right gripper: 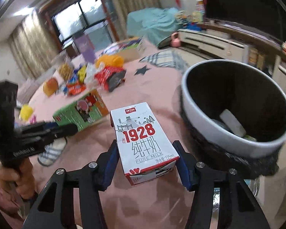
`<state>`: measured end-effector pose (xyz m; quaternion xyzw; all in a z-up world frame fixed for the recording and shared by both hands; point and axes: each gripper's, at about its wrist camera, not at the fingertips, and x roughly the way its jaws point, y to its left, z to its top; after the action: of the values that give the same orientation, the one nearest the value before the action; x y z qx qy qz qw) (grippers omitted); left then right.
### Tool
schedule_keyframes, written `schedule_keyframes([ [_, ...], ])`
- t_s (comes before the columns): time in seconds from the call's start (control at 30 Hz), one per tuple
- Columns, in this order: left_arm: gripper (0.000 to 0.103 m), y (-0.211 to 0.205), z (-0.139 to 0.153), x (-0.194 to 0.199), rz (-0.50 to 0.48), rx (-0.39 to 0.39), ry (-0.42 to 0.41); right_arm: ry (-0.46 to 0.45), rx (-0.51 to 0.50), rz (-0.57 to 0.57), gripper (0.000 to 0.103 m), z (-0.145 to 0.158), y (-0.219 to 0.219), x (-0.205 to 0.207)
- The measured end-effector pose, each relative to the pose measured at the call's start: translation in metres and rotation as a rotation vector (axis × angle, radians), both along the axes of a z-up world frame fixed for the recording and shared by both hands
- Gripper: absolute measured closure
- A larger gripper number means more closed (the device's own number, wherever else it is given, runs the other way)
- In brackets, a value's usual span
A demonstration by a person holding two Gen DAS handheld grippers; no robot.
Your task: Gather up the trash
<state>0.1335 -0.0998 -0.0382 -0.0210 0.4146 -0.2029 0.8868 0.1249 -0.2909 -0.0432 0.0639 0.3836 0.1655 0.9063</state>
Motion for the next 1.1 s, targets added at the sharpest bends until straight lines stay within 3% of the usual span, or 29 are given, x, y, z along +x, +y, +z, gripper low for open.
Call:
schedule_keyframes([
  [0.4, 0.068, -0.047, 0.014, 0.003, -0.085, 0.011, -0.029, -0.041, 0.084, -0.154, 0.047, 0.023, -0.051, -0.015],
  [1.1, 0.068, -0.129, 0.033, 0.029, -0.208, 0.081, -0.061, -0.022, 0.058, -0.309, 0.047, 0.029, -0.116, 0.001],
])
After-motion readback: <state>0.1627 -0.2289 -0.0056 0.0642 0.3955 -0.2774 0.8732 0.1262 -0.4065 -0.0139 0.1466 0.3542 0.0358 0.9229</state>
